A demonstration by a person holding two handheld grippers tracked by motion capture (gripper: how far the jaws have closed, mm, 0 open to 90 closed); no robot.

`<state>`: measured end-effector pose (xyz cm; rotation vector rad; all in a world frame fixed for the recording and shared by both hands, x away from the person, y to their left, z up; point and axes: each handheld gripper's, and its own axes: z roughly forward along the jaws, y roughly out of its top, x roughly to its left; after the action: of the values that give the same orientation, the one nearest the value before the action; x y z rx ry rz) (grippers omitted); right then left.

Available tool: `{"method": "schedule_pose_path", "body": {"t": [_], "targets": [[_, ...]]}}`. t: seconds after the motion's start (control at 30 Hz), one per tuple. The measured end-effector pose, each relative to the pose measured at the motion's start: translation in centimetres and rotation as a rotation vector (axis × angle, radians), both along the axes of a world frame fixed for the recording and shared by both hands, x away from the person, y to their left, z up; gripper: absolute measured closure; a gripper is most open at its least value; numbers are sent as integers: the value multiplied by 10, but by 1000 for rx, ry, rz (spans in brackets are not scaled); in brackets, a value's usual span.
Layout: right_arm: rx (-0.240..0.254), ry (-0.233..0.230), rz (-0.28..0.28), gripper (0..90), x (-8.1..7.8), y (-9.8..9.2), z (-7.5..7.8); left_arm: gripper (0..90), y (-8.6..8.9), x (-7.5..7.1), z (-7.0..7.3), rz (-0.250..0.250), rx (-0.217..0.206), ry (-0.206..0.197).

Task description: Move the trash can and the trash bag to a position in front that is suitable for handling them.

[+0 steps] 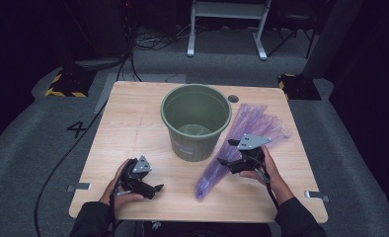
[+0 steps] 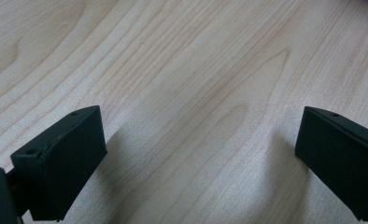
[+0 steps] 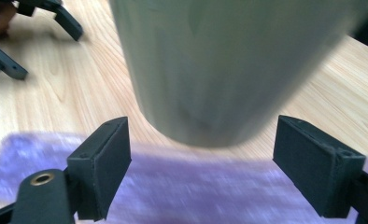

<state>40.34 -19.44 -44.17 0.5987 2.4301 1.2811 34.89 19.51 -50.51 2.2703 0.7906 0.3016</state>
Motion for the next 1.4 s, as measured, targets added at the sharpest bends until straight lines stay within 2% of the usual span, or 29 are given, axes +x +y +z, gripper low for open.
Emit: {"method": "schedule_pose_path", "body": {"t": [0.03, 0.13, 0.3, 0.33, 0.37, 0.4, 0.47, 0.63, 0.67, 0.73, 0.77, 0.9, 0.93, 0.97, 1.0, 1.07, 1.13, 1.33, 1.4], "targets": [[0, 0, 0, 195, 0, 0, 0, 13, 0, 0, 0, 0, 0, 0], [-6, 5, -44, 223, -1, -19, -4, 13, 0, 0, 0, 0, 0, 0], [-31, 13, -65, 253, -2, -30, -13, 14, 0, 0, 0, 1, -1, 1], [-66, 41, -75, 233, 0, -35, -18, 13, 0, 0, 0, 1, -1, 1], [-66, 41, -75, 233, 0, -35, -18, 13, 0, 0, 0, 1, -1, 1], [-63, 73, -91, 230, 2, -42, -23, 14, 0, 0, 0, 0, 0, 0], [-54, 78, -96, 236, 3, -46, -25, 14, 0, 0, 0, 0, 0, 0], [-92, 103, -105, 242, 3, -52, -38, 13, 0, 0, 0, 0, 0, 0], [-96, 109, -103, 263, 3, -51, -40, 13, 0, 0, 0, 0, 0, 0], [-75, 130, -85, 384, 6, -51, -47, 14, 0, 0, 0, 1, -1, 0], [-75, 130, -85, 384, 6, -51, -47, 14, 0, 0, 0, 1, 0, 0], [-93, 145, -99, 492, 11, -53, -57, 14, 0, 0, 0, 1, 0, 0], [-79, 153, -100, 519, 11, -54, -58, 13, 0, 0, 0, 1, 0, 0], [-79, 153, -100, 519, 11, -54, -58, 13, 0, 0, 0, 0, 0, 0], [-80, 152, -103, 571, 12, -56, -57, 14, 0, 0, 0, 0, 0, 0], [-85, 149, -108, 596, 12, -57, -57, 14, 0, 0, 0, 0, 0, 0], [-74, 156, -107, 673, 13, -61, -57, 14, 0, 0, 0, 1, -1, 1], [-65, 162, -103, 764, 12, -71, -57, 14, 0, 0, 0, 1, 0, 0], [-64, 164, -104, 764, 12, -73, -57, 14, 0, 0, 0, 1, -1, 1]]}}
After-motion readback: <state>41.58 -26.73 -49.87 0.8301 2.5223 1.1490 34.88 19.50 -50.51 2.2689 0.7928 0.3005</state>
